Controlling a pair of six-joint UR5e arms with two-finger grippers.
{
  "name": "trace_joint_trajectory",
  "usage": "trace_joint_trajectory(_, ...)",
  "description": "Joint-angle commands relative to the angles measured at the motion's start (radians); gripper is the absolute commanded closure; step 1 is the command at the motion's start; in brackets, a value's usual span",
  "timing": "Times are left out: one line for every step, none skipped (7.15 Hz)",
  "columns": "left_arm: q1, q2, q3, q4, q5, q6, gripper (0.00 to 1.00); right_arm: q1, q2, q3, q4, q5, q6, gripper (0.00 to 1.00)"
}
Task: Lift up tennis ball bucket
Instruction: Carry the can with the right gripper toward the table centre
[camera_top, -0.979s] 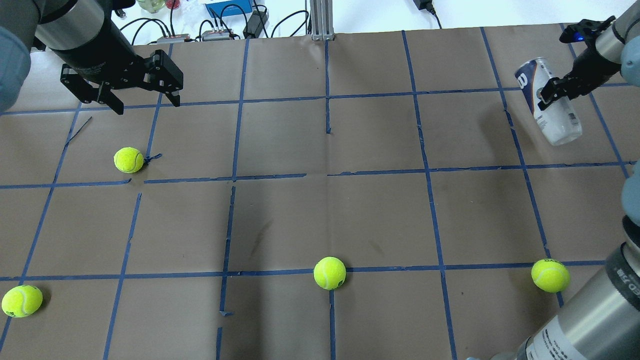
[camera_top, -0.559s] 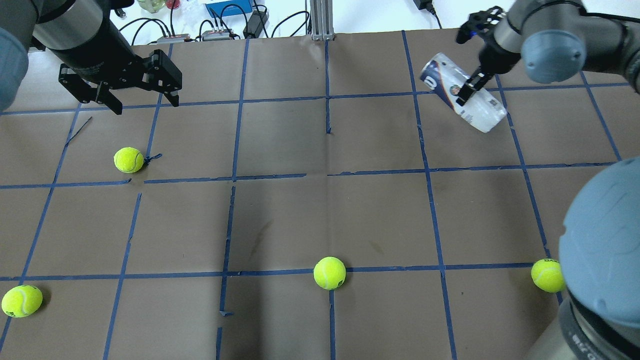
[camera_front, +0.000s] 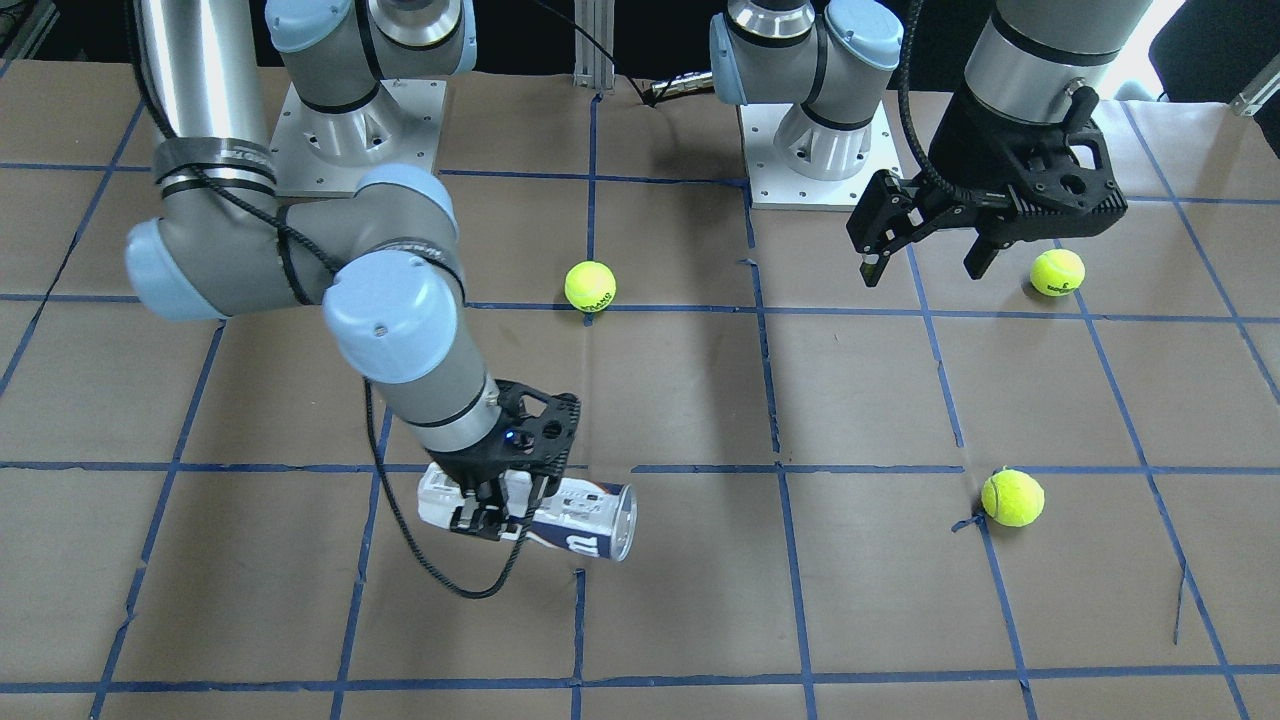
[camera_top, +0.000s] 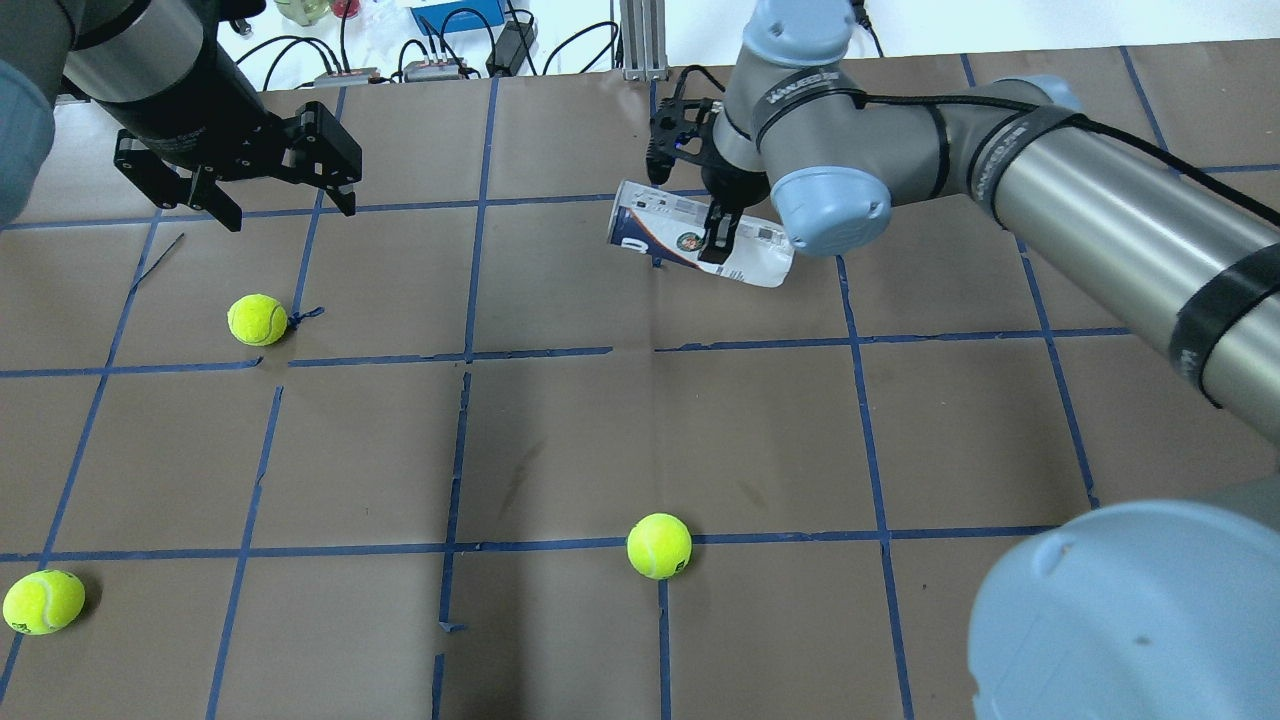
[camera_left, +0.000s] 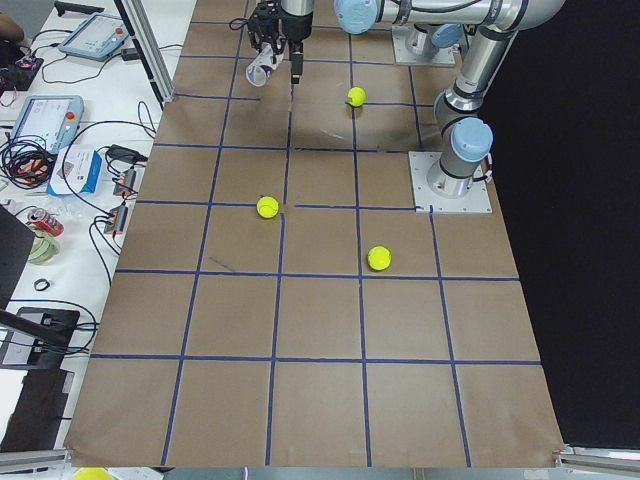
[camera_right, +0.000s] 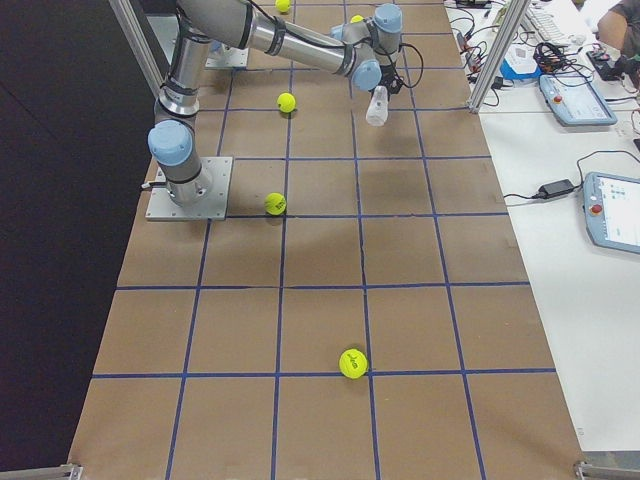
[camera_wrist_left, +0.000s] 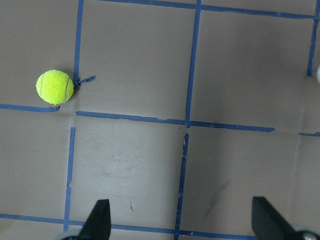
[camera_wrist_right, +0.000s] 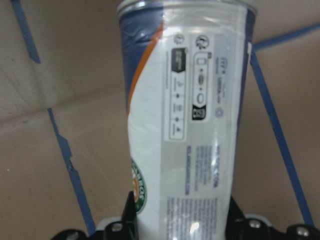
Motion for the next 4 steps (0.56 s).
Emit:
trace_joint_trajectory(0.000, 0.001, 0.002, -0.001, 0.000, 0.002, 0.00, 0.117, 0.005, 0.029, -0.043, -0.011, -0.007, 0.39)
trace_joint_trajectory(0.000, 0.002, 0.002, -0.001, 0.002, 0.002, 0.00, 0.122, 0.001, 0.034, -0.046, -0.011, -0.010, 0.38)
trace_joint_trajectory(0.000, 0.002, 0.003, -0.001, 0.000, 0.002, 0.00, 0.130, 0.004, 0.043, -0.046, -0.011, -0.007, 0.36)
trace_joint_trajectory(0.000, 0.002, 0.000, -0.001, 0.003, 0.002, 0.00, 0.131, 0.007, 0.044, -0.049, -0.011, -0.006, 0.29)
